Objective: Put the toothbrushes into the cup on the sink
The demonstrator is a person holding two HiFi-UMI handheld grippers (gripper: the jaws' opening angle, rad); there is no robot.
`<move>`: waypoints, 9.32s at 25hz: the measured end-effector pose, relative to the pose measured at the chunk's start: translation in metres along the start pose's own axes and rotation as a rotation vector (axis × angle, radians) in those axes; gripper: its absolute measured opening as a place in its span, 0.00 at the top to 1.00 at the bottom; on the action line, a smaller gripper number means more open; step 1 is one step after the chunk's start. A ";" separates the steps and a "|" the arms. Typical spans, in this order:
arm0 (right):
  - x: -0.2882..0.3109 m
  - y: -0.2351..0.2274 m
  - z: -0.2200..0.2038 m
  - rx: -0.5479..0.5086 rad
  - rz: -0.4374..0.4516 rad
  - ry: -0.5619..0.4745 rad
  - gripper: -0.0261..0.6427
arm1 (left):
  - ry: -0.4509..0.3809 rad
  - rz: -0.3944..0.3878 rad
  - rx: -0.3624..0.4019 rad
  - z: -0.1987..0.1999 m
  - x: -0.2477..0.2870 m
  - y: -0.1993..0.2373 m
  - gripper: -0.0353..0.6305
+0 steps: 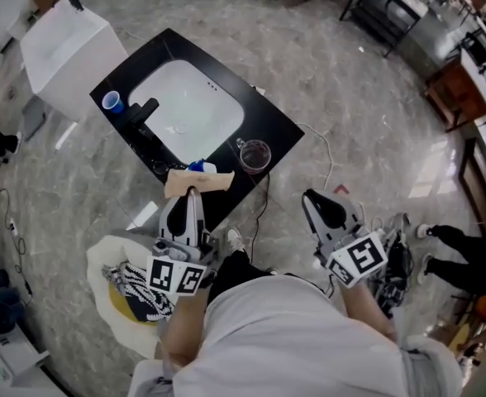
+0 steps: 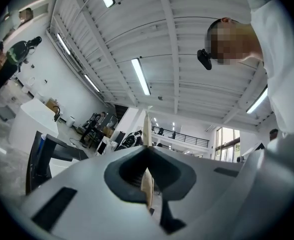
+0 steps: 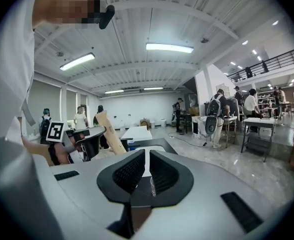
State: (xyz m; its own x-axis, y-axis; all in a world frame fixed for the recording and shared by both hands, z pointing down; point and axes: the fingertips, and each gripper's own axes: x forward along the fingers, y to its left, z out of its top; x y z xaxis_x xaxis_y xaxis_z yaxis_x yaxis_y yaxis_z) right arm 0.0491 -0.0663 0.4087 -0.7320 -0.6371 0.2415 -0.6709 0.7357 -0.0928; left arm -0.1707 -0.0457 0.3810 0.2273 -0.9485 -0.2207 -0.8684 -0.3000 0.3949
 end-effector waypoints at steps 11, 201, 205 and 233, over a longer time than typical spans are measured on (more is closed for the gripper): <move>0.038 0.006 0.013 -0.018 -0.049 0.027 0.89 | 0.004 -0.081 -0.066 0.003 0.029 0.028 0.94; 0.049 -0.083 0.028 0.031 0.288 -0.083 0.89 | 0.188 0.385 0.174 -0.078 0.037 0.030 0.91; 0.053 -0.077 0.031 0.022 0.287 -0.087 0.89 | 0.163 0.398 0.177 -0.064 0.022 0.035 0.94; 0.085 -0.025 0.068 -0.074 0.229 -0.160 0.89 | 0.108 0.450 0.248 0.012 -0.066 0.055 0.94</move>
State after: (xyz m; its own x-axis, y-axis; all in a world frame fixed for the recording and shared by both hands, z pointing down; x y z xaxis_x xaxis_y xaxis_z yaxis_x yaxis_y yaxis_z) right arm -0.0042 -0.1543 0.3655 -0.8766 -0.4765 0.0668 -0.4801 0.8755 -0.0555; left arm -0.2384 0.0017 0.4069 -0.1599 -0.9869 0.0203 -0.9658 0.1607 0.2033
